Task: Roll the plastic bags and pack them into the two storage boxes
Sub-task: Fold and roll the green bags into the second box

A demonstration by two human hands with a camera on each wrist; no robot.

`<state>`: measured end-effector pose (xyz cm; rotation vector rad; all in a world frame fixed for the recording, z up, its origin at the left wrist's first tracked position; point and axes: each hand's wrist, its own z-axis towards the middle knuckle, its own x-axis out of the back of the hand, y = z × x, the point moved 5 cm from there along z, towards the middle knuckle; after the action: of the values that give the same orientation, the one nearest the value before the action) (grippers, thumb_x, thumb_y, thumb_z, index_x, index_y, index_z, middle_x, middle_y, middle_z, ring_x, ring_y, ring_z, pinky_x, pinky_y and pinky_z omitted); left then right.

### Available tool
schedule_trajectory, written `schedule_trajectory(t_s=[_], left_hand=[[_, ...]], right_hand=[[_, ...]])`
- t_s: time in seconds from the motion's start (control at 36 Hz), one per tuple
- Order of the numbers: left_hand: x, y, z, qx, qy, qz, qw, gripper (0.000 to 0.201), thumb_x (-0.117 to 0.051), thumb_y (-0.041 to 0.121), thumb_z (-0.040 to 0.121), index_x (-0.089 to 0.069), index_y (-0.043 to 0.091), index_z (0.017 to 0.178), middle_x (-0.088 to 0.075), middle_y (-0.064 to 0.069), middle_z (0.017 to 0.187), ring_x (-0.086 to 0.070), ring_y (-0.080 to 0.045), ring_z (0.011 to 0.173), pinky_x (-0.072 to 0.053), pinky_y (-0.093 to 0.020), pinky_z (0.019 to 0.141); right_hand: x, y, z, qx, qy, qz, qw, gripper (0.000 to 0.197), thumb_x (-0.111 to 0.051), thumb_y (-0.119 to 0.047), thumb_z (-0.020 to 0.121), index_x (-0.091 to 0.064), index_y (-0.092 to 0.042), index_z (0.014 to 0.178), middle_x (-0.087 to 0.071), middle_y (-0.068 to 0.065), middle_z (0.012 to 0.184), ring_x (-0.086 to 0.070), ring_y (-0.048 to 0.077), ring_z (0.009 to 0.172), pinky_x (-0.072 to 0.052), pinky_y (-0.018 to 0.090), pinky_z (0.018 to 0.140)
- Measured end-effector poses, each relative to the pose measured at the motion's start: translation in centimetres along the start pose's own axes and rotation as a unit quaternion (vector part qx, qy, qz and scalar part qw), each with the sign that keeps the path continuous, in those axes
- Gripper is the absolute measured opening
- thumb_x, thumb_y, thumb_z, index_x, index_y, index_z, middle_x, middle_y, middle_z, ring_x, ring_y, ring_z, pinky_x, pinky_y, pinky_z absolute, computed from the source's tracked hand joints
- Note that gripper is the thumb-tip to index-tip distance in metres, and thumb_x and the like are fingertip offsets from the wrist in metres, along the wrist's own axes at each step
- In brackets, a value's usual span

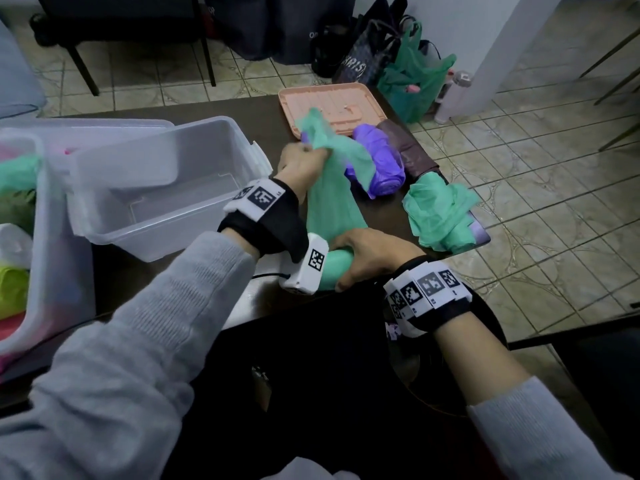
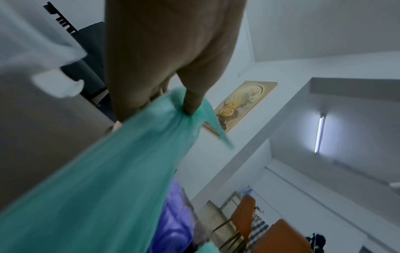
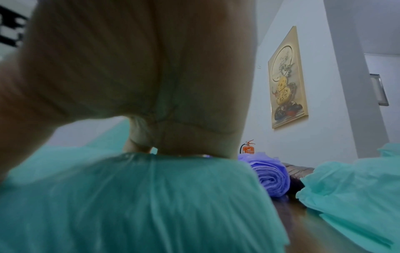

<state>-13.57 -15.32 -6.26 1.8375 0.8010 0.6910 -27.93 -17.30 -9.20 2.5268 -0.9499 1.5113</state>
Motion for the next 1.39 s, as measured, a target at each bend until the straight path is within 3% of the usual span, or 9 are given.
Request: schedule_trajectory(t_s=[0.06,0.22,0.33,0.42,0.5,0.61,0.78,0.97,1.39], left_hand=[[0.6,2.1,-0.4,-0.04,0.033,-0.007,0.999,0.016,-0.064,0.021,0.084,-0.059,0.018,0.07,-0.063,-0.005,0.079,-0.06,-0.021,0.075,-0.05,-0.028,0.07],[2.3,6.3,0.0,-0.097,0.104,-0.044,0.989,0.013,-0.061,0.031,0.087,-0.054,0.02,0.085,-0.064,0.0,0.1,-0.063,-0.018,0.095,-0.052,-0.032,0.088],[3.2,8.8,-1.3,-0.205,0.181,0.095,0.957,0.016,-0.056,0.023,0.086,-0.044,0.021,0.095,-0.051,0.004,0.101,-0.051,-0.011,0.093,-0.043,-0.021,0.078],[0.7,7.4,-2.1,-0.234,0.018,0.303,0.924,0.018,-0.054,0.013,0.088,-0.058,0.013,0.106,-0.057,0.0,0.1,-0.053,-0.013,0.089,-0.043,-0.02,0.07],[-1.5,2.7,-2.3,-0.162,-0.146,0.52,0.826,0.03,-0.053,0.019,0.092,-0.06,0.002,0.116,-0.059,-0.014,0.118,-0.056,-0.026,0.107,-0.046,-0.031,0.088],[-2.0,-2.1,-1.8,-0.129,-0.193,0.607,0.76,0.046,-0.051,0.023,0.094,-0.047,0.0,0.133,-0.047,-0.018,0.138,-0.047,-0.03,0.125,-0.04,-0.038,0.101],[-2.1,-5.6,-1.0,-0.142,-0.207,0.606,0.754,0.06,-0.058,0.032,0.09,-0.035,0.0,0.135,-0.034,-0.02,0.143,-0.036,-0.033,0.132,-0.032,-0.043,0.107],[-2.0,-7.7,-1.0,-0.136,-0.223,0.632,0.73,0.075,-0.044,0.036,0.097,-0.003,0.003,0.149,0.005,-0.018,0.157,0.002,-0.032,0.146,-0.008,-0.043,0.118],[-1.7,-6.8,-1.3,-0.149,-0.228,0.633,0.725,0.077,-0.053,0.034,0.091,-0.012,0.002,0.148,-0.004,-0.02,0.157,-0.007,-0.033,0.145,-0.014,-0.044,0.117]], right_hand=[[0.0,0.0,0.0,-0.002,-0.003,0.003,1.0,0.066,-0.083,-0.041,0.059,-0.059,-0.033,0.12,-0.063,-0.001,0.113,-0.059,0.021,0.103,-0.047,0.035,0.093],[0.0,-0.2,0.0,0.0,-0.009,0.002,1.0,0.063,-0.082,-0.04,0.06,-0.06,-0.032,0.119,-0.063,-0.003,0.109,-0.058,0.021,0.104,-0.045,0.038,0.096],[0.1,-0.2,-0.1,0.001,-0.011,-0.006,1.0,0.063,-0.082,-0.038,0.064,-0.059,-0.029,0.122,-0.06,-0.002,0.111,-0.056,0.02,0.106,-0.044,0.037,0.096],[0.2,-0.2,-0.2,0.002,-0.011,-0.002,1.0,0.066,-0.082,-0.038,0.065,-0.057,-0.028,0.125,-0.06,-0.001,0.115,-0.056,0.02,0.108,-0.045,0.033,0.094],[0.3,-0.2,-0.1,0.002,-0.011,0.003,1.0,0.07,-0.082,-0.037,0.064,-0.056,-0.029,0.128,-0.06,-0.001,0.118,-0.056,0.02,0.109,-0.045,0.03,0.092],[0.2,-0.2,0.0,0.004,-0.007,-0.005,1.0,0.072,-0.082,-0.037,0.064,-0.055,-0.028,0.129,-0.06,0.001,0.121,-0.056,0.02,0.111,-0.046,0.029,0.092],[-0.2,-0.4,0.0,0.006,0.003,-0.016,1.0,0.069,-0.081,-0.038,0.064,-0.056,-0.028,0.127,-0.061,0.001,0.118,-0.057,0.022,0.109,-0.044,0.032,0.092],[-1.5,-1.7,-0.3,0.03,0.042,-0.095,0.994,0.061,-0.075,-0.029,0.066,-0.053,-0.025,0.123,-0.061,0.001,0.113,-0.054,0.023,0.111,-0.037,0.041,0.088],[-1.9,-1.3,-1.2,0.053,0.071,-0.031,0.996,0.066,-0.077,-0.023,0.068,-0.04,-0.014,0.122,-0.06,0.005,0.106,-0.056,0.029,0.104,-0.034,0.035,0.078]])
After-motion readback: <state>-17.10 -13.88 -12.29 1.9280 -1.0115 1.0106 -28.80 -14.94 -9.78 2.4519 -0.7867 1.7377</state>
